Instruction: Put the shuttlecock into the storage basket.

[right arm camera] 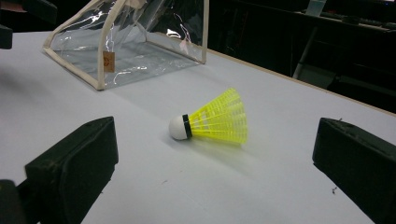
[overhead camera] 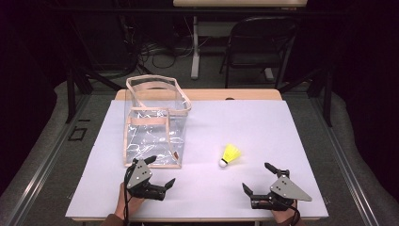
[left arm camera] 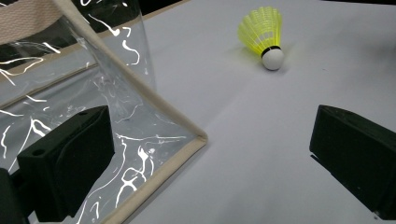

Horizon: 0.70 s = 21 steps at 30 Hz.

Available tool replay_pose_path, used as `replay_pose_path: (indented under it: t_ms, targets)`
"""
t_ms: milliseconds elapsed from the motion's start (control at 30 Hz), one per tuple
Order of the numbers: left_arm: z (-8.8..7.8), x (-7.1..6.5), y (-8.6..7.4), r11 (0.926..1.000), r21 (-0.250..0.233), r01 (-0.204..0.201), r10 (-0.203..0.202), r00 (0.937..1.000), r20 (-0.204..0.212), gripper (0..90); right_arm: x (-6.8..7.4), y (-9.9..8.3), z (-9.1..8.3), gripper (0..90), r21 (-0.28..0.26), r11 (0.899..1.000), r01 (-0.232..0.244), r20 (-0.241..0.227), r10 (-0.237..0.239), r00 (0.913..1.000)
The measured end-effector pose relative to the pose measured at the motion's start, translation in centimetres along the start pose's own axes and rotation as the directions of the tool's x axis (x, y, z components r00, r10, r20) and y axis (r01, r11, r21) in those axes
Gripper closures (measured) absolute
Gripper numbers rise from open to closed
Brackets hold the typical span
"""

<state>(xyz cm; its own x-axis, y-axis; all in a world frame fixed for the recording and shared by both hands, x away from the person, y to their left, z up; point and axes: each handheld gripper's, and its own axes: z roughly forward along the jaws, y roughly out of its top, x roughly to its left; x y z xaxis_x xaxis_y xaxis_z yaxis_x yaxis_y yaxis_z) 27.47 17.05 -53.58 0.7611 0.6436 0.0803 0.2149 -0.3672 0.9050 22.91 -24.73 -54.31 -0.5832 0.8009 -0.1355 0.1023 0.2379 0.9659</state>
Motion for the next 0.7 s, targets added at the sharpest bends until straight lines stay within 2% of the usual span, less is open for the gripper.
replay_pose_path:
  t_ms: [400, 700]
  targets:
    - [1.8, -0.6, 0.8, 0.9996, 0.028, -0.01, 0.01, 0.9997, 0.022, 0.0, 0.0, 0.0, 0.1, 0.0, 0.005, 1.0, 0.0, -0.001, 0.0, 1.0]
    - [3.4, -1.2, 1.8, 0.9987, 0.05, -0.013, 0.012, 0.9997, 0.02, 0.0, 0.0, 0.0, 0.1, 0.0, 0.007, 1.0, 0.0, 0.0, 0.0, 1.0]
